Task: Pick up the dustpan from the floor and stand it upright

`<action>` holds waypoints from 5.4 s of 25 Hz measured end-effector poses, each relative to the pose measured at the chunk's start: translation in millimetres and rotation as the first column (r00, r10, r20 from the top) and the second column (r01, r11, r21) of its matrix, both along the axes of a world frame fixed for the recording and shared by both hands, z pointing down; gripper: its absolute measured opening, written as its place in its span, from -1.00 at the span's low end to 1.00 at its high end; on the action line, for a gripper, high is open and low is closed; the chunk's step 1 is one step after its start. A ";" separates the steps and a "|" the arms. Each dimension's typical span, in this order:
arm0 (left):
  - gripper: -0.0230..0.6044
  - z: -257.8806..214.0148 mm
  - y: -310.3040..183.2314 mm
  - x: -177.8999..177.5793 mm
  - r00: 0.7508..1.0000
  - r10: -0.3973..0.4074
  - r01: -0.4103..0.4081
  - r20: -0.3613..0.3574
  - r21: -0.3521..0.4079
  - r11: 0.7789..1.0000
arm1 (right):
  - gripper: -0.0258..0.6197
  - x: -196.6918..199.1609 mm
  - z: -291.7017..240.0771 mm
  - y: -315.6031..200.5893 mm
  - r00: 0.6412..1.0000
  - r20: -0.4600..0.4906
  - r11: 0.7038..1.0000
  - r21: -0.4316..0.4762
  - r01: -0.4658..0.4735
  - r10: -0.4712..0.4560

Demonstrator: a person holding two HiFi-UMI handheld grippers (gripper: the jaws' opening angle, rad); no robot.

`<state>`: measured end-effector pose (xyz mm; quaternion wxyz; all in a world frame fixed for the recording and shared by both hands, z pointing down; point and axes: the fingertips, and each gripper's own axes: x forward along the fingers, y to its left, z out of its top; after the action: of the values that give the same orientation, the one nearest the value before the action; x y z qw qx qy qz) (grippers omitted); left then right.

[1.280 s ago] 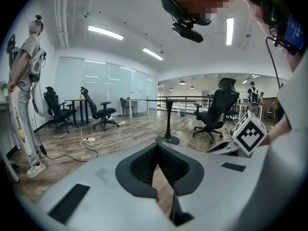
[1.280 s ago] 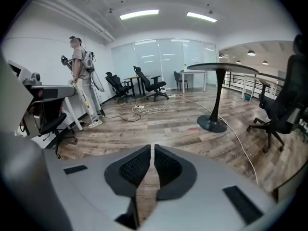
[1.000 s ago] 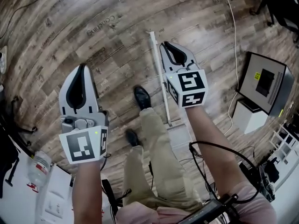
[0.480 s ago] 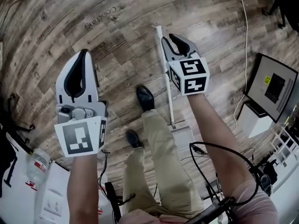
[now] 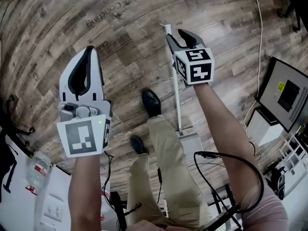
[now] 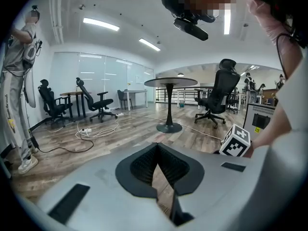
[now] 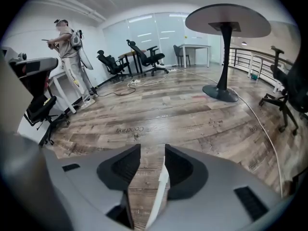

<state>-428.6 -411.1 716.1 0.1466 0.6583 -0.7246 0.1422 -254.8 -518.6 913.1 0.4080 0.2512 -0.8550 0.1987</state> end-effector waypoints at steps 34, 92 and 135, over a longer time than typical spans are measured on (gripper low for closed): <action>-0.90 82.4 -14.0 -13.2 0.999 0.031 -0.032 -0.026 -0.034 0.999 | -0.35 5.2 151.2 -17.6 0.986 -0.168 0.993 -0.113 -0.023 0.004; -0.90 -236.8 26.8 143.2 0.986 0.168 -0.162 0.004 0.274 0.948 | -0.58 173.8 -282.3 85.5 0.966 0.066 0.939 0.229 -0.258 0.250; -0.90 -490.3 282.6 307.3 0.913 0.365 -0.407 0.181 0.435 0.803 | -0.60 340.9 -499.5 360.8 0.937 0.190 0.831 0.434 -0.347 0.292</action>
<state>-121.3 -128.6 225.8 -0.0789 0.8004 -0.5938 0.0209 86.1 -157.8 413.5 0.2475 0.4684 -0.8453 0.0697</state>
